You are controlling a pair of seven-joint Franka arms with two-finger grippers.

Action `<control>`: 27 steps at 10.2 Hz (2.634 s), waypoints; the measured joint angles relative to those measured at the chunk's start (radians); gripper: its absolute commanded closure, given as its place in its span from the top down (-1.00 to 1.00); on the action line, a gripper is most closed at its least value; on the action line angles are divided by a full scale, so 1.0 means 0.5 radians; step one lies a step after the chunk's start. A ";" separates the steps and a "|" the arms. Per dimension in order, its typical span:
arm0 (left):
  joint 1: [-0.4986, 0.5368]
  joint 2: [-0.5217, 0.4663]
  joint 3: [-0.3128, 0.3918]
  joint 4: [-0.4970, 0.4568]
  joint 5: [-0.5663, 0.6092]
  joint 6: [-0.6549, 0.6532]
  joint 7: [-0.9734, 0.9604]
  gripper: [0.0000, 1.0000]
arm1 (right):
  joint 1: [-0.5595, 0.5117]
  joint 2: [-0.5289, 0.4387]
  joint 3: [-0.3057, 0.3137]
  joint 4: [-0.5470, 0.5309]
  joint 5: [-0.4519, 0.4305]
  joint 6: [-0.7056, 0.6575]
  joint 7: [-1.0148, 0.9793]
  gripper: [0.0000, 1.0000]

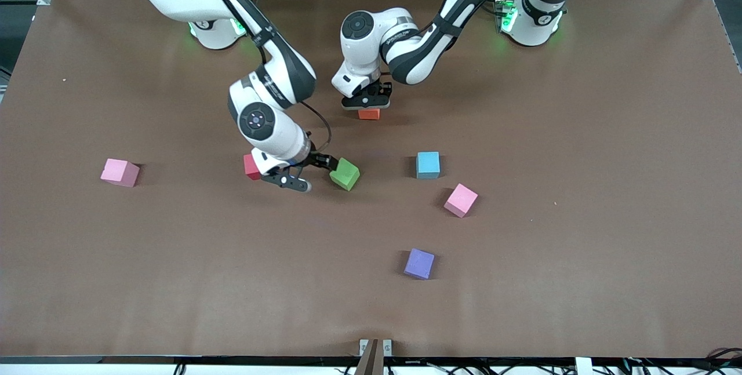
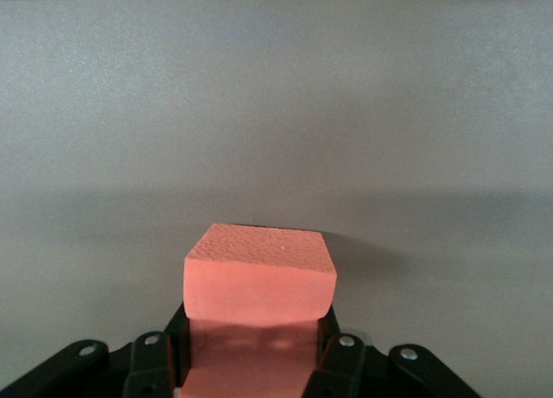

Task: Arrange blocks into number 1

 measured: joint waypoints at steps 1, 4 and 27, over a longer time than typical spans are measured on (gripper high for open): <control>0.000 0.001 0.000 -0.002 0.000 0.011 -0.001 -1.00 | 0.017 0.058 0.000 0.047 0.000 0.034 0.060 1.00; -0.001 0.001 -0.014 -0.004 -0.001 0.022 -0.027 -1.00 | 0.061 0.192 0.000 0.120 0.000 0.128 0.209 1.00; 0.300 -0.358 -0.027 -0.092 -0.006 -0.249 0.259 1.00 | 0.006 0.259 -0.017 0.380 -0.007 -0.289 0.066 -1.00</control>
